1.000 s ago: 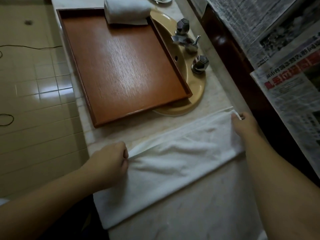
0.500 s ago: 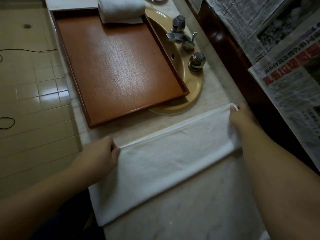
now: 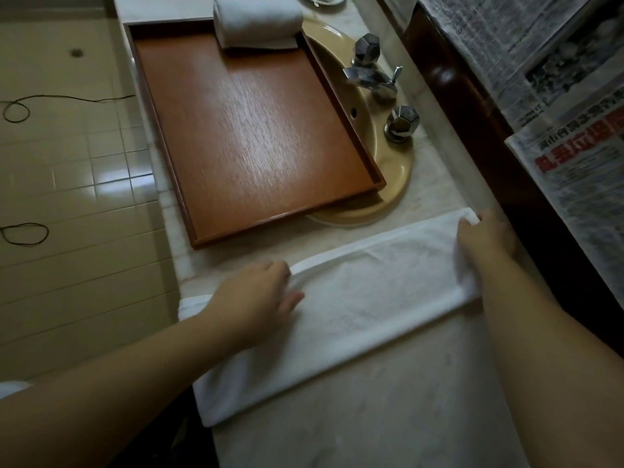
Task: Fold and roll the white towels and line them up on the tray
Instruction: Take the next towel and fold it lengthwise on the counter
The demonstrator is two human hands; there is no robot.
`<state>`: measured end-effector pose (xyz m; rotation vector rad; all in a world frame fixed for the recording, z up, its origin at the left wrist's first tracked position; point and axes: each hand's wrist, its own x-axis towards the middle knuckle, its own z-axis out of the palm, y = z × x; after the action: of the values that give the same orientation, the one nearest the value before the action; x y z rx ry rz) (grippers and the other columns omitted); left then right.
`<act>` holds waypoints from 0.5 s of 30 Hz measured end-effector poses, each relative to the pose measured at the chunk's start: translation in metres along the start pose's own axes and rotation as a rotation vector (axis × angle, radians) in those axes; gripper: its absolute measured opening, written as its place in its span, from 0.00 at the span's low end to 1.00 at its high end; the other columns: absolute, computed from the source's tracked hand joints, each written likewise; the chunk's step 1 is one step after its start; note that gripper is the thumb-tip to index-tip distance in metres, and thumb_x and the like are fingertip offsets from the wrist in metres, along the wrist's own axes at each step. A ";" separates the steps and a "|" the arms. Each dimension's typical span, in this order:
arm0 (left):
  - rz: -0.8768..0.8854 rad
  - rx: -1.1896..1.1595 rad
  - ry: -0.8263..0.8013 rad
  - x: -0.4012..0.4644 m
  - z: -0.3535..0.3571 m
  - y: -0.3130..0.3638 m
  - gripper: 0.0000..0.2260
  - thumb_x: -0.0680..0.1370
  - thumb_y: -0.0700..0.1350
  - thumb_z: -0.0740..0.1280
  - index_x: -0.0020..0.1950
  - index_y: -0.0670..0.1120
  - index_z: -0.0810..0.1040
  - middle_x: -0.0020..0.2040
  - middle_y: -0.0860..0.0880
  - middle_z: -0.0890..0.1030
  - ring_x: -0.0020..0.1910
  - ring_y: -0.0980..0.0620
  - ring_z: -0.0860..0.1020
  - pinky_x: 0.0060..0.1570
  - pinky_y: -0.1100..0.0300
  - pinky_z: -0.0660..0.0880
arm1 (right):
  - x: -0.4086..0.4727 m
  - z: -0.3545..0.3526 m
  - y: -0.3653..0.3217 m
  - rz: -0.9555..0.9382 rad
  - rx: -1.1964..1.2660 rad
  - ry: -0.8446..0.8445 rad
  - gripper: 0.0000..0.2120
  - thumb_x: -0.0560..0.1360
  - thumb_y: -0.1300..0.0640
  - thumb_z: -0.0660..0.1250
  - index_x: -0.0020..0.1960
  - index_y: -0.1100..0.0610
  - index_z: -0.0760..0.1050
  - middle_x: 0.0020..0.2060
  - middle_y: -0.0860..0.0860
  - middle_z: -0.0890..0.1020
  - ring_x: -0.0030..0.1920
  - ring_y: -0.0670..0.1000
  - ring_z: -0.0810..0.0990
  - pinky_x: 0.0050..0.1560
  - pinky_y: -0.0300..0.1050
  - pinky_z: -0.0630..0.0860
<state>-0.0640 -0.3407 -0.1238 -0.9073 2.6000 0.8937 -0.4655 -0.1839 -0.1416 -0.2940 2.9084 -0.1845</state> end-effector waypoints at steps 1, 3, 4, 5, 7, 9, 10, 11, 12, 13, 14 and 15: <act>0.023 -0.031 -0.004 0.004 0.002 0.005 0.19 0.82 0.64 0.62 0.66 0.52 0.73 0.60 0.52 0.77 0.57 0.51 0.75 0.55 0.55 0.73 | -0.001 0.002 0.005 -0.015 0.035 0.034 0.21 0.82 0.46 0.61 0.68 0.58 0.74 0.65 0.62 0.78 0.63 0.67 0.77 0.62 0.58 0.75; 0.067 -0.058 0.016 0.013 0.004 0.011 0.21 0.83 0.63 0.62 0.70 0.52 0.72 0.63 0.52 0.76 0.61 0.51 0.74 0.59 0.56 0.72 | -0.003 0.008 0.009 -0.046 0.126 0.061 0.18 0.81 0.46 0.63 0.63 0.57 0.77 0.60 0.61 0.80 0.59 0.65 0.79 0.62 0.58 0.77; 0.084 -0.056 0.018 0.018 0.005 0.014 0.22 0.83 0.63 0.62 0.70 0.52 0.72 0.64 0.52 0.76 0.62 0.50 0.73 0.60 0.55 0.72 | -0.003 0.010 0.010 -0.059 0.158 0.054 0.18 0.82 0.46 0.63 0.63 0.57 0.77 0.59 0.60 0.80 0.59 0.64 0.79 0.62 0.58 0.77; 0.097 -0.035 0.010 0.023 0.005 0.017 0.22 0.83 0.63 0.62 0.70 0.51 0.73 0.64 0.51 0.76 0.62 0.50 0.73 0.60 0.54 0.72 | -0.004 0.011 0.010 -0.066 0.180 0.049 0.18 0.82 0.45 0.63 0.63 0.58 0.77 0.59 0.60 0.81 0.59 0.64 0.79 0.61 0.58 0.77; 0.085 0.041 -0.024 0.031 0.006 0.023 0.21 0.83 0.64 0.61 0.67 0.51 0.73 0.61 0.50 0.76 0.60 0.48 0.73 0.57 0.53 0.72 | -0.004 0.010 0.010 -0.065 0.217 0.055 0.19 0.84 0.44 0.61 0.63 0.59 0.76 0.59 0.61 0.80 0.59 0.65 0.79 0.60 0.57 0.75; -0.029 0.093 -0.041 0.037 0.007 0.033 0.19 0.83 0.65 0.58 0.64 0.52 0.71 0.59 0.47 0.73 0.57 0.46 0.71 0.51 0.51 0.70 | -0.004 0.007 0.009 -0.071 0.231 0.068 0.19 0.85 0.45 0.59 0.63 0.60 0.75 0.60 0.63 0.79 0.60 0.65 0.78 0.59 0.55 0.74; -0.099 0.111 -0.040 0.039 0.006 0.038 0.18 0.84 0.64 0.57 0.64 0.53 0.69 0.57 0.45 0.71 0.55 0.44 0.70 0.50 0.50 0.69 | -0.004 0.006 0.009 -0.072 0.233 0.073 0.19 0.85 0.45 0.58 0.63 0.59 0.74 0.61 0.63 0.79 0.61 0.66 0.78 0.59 0.55 0.74; -0.147 0.136 -0.042 0.040 0.006 0.042 0.16 0.85 0.63 0.55 0.64 0.53 0.69 0.56 0.44 0.69 0.53 0.44 0.69 0.49 0.49 0.68 | -0.004 0.007 0.010 -0.069 0.240 0.079 0.19 0.86 0.45 0.58 0.64 0.59 0.73 0.62 0.63 0.78 0.61 0.66 0.78 0.60 0.56 0.74; -0.171 0.165 -0.053 0.042 0.005 0.045 0.15 0.86 0.60 0.54 0.64 0.52 0.68 0.54 0.44 0.68 0.51 0.44 0.68 0.48 0.49 0.67 | -0.005 0.007 0.011 -0.064 0.253 0.081 0.20 0.85 0.44 0.57 0.66 0.58 0.73 0.63 0.63 0.78 0.62 0.66 0.78 0.61 0.57 0.74; -0.178 0.193 -0.060 0.045 0.005 0.048 0.13 0.86 0.58 0.54 0.64 0.52 0.69 0.54 0.44 0.68 0.51 0.44 0.68 0.49 0.49 0.67 | -0.006 0.006 0.011 -0.055 0.259 0.075 0.20 0.85 0.44 0.57 0.67 0.57 0.72 0.64 0.63 0.78 0.62 0.66 0.77 0.61 0.57 0.74; -0.167 0.223 -0.054 0.049 0.005 0.051 0.12 0.87 0.56 0.55 0.64 0.52 0.69 0.53 0.44 0.69 0.51 0.44 0.69 0.50 0.48 0.67 | -0.005 0.005 0.012 -0.045 0.262 0.076 0.20 0.85 0.44 0.57 0.66 0.57 0.72 0.63 0.62 0.78 0.62 0.66 0.78 0.60 0.57 0.74; -0.137 0.249 -0.034 0.052 0.003 0.054 0.11 0.86 0.55 0.55 0.64 0.52 0.70 0.54 0.44 0.70 0.52 0.44 0.69 0.51 0.48 0.68 | -0.003 0.003 0.012 -0.047 0.267 0.079 0.19 0.85 0.44 0.58 0.64 0.58 0.73 0.62 0.62 0.79 0.61 0.66 0.78 0.59 0.56 0.74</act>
<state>-0.1386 -0.3305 -0.1223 -0.9755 2.5123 0.5312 -0.4641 -0.1720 -0.1459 -0.3158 2.9072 -0.5987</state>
